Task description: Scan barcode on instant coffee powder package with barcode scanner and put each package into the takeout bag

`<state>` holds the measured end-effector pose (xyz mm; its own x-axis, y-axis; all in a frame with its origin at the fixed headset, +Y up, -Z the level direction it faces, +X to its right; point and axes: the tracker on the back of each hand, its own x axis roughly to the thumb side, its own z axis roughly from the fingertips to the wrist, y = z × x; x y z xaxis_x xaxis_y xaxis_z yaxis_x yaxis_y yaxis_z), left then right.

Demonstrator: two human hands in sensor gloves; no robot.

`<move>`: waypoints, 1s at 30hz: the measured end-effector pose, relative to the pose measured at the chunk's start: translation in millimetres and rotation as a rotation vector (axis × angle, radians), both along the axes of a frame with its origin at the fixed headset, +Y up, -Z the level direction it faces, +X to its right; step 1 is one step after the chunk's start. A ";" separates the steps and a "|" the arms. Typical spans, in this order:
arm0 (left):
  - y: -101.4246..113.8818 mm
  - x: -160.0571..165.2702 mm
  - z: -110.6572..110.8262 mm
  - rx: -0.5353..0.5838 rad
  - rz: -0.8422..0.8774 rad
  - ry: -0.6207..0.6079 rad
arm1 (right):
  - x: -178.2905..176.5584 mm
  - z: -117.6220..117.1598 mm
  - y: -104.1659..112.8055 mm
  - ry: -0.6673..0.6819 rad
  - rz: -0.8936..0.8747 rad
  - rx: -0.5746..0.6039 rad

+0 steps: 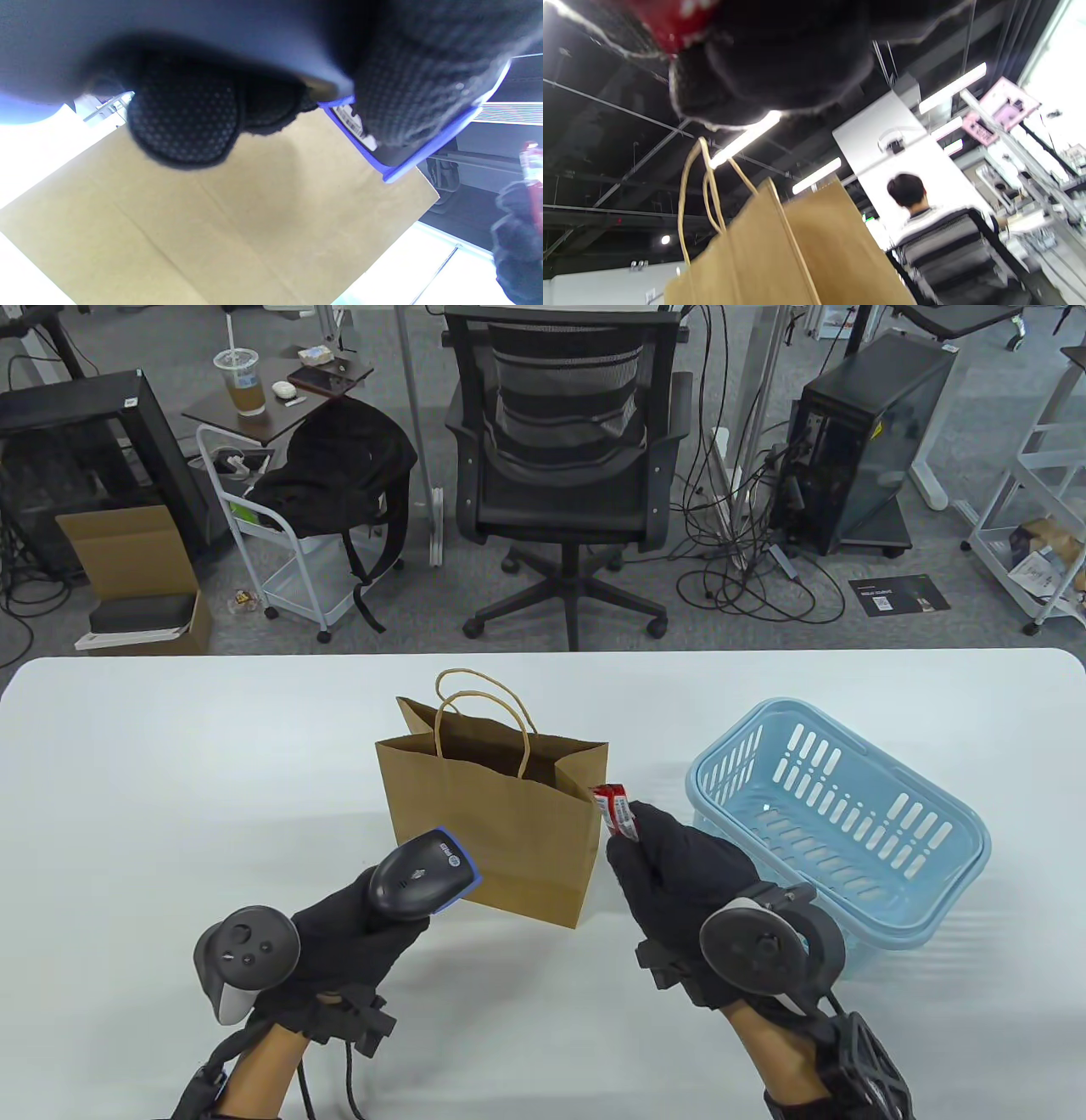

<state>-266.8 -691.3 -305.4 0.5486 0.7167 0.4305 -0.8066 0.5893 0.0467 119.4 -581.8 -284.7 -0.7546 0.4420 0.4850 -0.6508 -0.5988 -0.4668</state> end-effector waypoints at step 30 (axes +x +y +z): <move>-10.4 43.4 14.0 0.067 -0.192 -0.142 | -12.4 -15.0 -110.0 0.167 0.046 -0.281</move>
<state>-223.5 -701.6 -291.4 0.6023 0.5726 0.5562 -0.6816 0.7316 -0.0150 107.1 -691.8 -299.8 -0.6970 0.5433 0.4680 -0.6738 -0.7194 -0.1684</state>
